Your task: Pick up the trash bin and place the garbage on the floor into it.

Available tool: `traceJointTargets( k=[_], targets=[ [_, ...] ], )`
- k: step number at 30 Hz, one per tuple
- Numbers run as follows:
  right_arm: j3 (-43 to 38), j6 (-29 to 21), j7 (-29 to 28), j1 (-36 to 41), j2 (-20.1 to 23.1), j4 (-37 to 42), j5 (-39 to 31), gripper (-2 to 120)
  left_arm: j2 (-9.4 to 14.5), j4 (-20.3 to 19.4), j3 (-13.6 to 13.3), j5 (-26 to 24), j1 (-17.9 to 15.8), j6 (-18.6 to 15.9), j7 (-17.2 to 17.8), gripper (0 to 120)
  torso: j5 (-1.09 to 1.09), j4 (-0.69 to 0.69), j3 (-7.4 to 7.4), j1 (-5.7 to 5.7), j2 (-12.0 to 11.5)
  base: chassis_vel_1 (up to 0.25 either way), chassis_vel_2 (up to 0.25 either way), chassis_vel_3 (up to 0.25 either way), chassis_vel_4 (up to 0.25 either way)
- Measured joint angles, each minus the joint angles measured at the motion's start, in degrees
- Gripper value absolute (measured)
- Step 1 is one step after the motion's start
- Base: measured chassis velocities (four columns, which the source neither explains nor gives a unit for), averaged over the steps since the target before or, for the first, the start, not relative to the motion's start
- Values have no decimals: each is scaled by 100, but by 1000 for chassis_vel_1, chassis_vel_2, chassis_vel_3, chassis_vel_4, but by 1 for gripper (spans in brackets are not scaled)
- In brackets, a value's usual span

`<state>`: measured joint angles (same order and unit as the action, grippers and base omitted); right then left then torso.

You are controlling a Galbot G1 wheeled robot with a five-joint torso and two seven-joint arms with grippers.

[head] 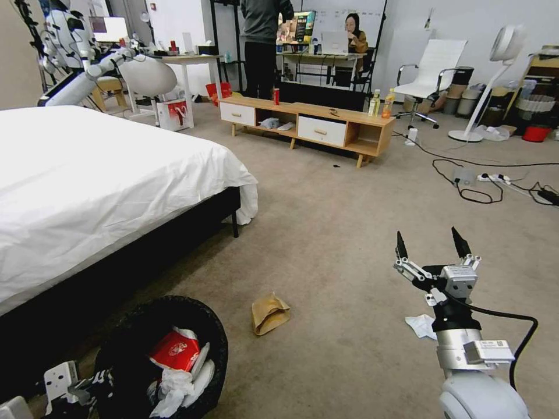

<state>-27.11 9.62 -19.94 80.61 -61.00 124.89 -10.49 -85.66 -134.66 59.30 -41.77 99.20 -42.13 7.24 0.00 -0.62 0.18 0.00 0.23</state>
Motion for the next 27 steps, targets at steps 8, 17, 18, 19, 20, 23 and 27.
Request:
traceJointTargets(
  k=[8,17,18,19,20,23,27],
  targets=[
    [47,9,5,-40,-8,-59,0,98,-12,23,10,37,2,0,-20,3,0,1,0,0,-1,49,53,56,48],
    [55,79,12,-40,0,-126,16,99,-30,89,-19,245,7,72,-104,3,0,1,0,0,-1,21,23,23,16],
    [55,95,16,-40,4,-136,16,99,-34,103,-29,289,6,85,-120,3,0,0,0,0,-1,0,0,0,0],
    [55,111,16,-40,10,-143,14,100,-35,118,-34,339,2,99,-139,3,0,-2,0,0,-1,0,0,0,0],
    [55,111,16,-40,10,-143,14,100,-35,118,-34,339,2,99,-139,3,0,-2,0,0,-1,0,0,0,0],
    [53,132,17,-44,27,-149,3,100,-31,130,-30,377,1,106,-155,3,0,0,0,0,-1,0,0,0,0],
    [52,162,41,-47,19,-174,3,100,-14,130,-6,377,10,107,-159,3,0,-1,0,0,-1,0,0,0,0]
  ],
)
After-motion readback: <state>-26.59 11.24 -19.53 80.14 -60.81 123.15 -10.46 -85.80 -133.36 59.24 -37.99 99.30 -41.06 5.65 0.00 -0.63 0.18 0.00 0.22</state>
